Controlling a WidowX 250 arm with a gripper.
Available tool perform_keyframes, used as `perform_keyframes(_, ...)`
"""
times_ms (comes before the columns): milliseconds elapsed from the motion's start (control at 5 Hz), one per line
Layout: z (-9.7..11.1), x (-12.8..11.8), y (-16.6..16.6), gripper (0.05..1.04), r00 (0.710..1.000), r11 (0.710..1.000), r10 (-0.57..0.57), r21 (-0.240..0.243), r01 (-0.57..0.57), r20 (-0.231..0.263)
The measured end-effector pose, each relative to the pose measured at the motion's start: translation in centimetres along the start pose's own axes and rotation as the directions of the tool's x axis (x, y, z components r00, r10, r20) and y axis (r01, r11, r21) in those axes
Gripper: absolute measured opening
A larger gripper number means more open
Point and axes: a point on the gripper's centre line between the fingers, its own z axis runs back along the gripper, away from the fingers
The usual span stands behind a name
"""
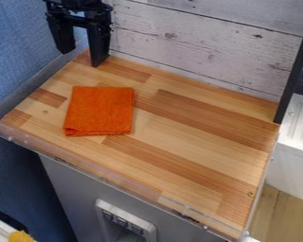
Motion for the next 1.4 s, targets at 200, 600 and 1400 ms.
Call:
perform_keyframes(200, -1.3, -0.2, 0.0, 0.675, 0.997, 0.997, 0.078, -0.001, -0.078, 0.002)
perform_keyframes(600, -5.3, 0.9, 0.3, 0.156, 0.928, 0.929, 0.369, -0.008, -0.369, 0.060)
perform_keyframes(1400, -11.4, 3.1, 0.0, 0.063, 0.662, 0.666, 0.744, -0.021, -0.746, 0.090)
